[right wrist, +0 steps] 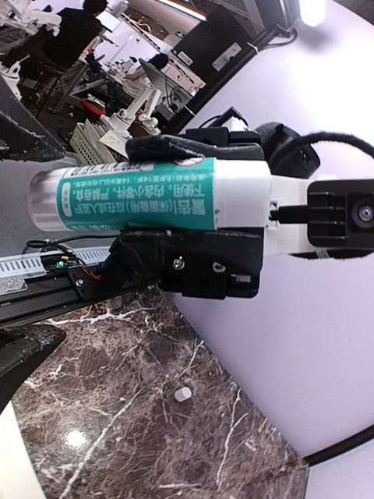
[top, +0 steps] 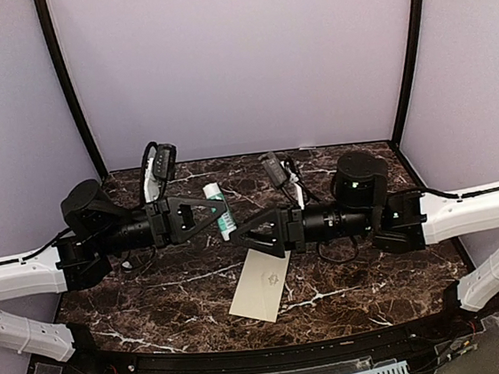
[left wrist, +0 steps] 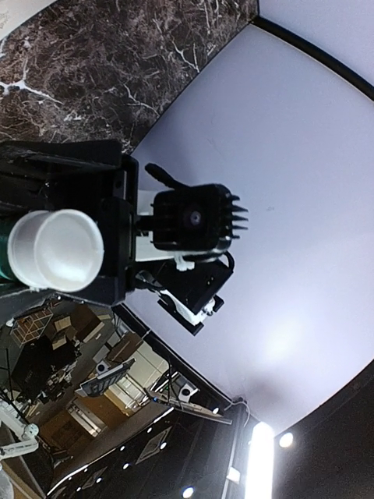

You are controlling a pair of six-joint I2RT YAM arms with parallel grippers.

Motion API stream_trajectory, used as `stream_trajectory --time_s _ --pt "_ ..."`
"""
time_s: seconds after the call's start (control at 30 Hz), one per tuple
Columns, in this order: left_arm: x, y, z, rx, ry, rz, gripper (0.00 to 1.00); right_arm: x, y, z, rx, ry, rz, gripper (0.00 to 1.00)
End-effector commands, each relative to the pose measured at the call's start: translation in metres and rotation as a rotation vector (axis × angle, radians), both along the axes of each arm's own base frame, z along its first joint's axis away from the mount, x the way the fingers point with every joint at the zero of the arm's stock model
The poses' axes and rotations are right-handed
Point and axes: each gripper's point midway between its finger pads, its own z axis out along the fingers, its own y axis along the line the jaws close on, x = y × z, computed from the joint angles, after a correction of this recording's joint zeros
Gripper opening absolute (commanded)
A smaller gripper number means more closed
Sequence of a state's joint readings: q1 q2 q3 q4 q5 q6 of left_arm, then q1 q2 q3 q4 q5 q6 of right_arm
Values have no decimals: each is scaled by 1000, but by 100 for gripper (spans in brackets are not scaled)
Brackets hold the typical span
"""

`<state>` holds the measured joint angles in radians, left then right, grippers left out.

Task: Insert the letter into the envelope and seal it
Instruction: Screw the solid glue.

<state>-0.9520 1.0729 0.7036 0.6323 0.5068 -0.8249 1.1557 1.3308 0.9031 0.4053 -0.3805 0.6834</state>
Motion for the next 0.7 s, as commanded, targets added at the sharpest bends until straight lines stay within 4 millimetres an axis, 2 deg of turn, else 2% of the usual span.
stream_trajectory --time_s 0.0,0.2,0.47,0.67 --pt "-20 7 28 -99 -111 -80 0 -20 6 41 151 -34 128 63" --pt "-20 7 29 -105 -108 -85 0 -26 11 43 168 -26 158 44" --pt "-22 6 28 -106 -107 -98 0 -31 13 45 194 -12 180 39" --pt "-22 5 28 -106 -107 -107 0 -31 13 48 204 -16 175 24"
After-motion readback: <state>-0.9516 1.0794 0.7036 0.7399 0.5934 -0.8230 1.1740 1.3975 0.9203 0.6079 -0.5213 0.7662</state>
